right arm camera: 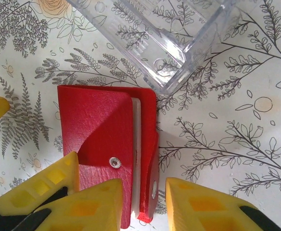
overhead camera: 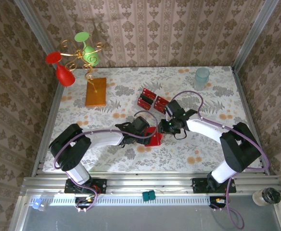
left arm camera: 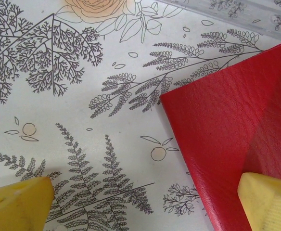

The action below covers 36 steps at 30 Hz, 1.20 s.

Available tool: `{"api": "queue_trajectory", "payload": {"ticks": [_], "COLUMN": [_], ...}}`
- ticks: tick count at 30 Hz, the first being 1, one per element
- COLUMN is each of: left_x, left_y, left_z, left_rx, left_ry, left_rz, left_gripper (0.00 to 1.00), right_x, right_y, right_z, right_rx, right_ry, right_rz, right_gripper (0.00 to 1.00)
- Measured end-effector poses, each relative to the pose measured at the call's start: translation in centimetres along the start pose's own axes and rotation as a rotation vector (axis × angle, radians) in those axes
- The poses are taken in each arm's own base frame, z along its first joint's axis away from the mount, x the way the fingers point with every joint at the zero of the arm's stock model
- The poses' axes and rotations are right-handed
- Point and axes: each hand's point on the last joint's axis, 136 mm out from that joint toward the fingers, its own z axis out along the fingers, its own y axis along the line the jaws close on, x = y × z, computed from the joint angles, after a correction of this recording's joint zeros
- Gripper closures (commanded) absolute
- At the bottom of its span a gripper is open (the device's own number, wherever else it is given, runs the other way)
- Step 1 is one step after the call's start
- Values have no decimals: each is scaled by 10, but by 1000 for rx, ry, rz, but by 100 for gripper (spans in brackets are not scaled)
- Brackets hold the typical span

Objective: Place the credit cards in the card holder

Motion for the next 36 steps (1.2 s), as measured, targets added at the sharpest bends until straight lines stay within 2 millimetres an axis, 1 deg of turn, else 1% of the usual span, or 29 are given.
{"api": "queue_trajectory", "payload": {"ticks": [5,7,8,10,13,17,22,29,36], "left_x": [0,0,0,0,0,0,0,0,0], "left_y": [0,0,0,0,0,0,0,0,0], "left_z": [0,0,0,0,0,0,0,0,0], "left_rx": [0,0,0,0,0,0,0,0,1], "left_ry": [-1,-1,-1,0,-1,-1,-1,-1,-1], "left_rz": [0,0,0,0,0,0,0,0,0], "left_gripper": [0,0,0,0,0,0,0,0,0], "right_x": [2,2,3,3,3,4,6,5,14], "right_y": [-2,-3,-3,-3,-3,-3,-1,15,24], "right_z": [3,5,5,6,6,6,8,10,27], "right_rx": [6,8,9,10,10,10,-12,-92,-113], "right_ry": [10,14,15,17,18,20,27,33,74], "right_rz": [-1,1,1,0,-2,-1,1,16,18], "right_gripper": [74,79,80,86,90,100,100,100,100]}}
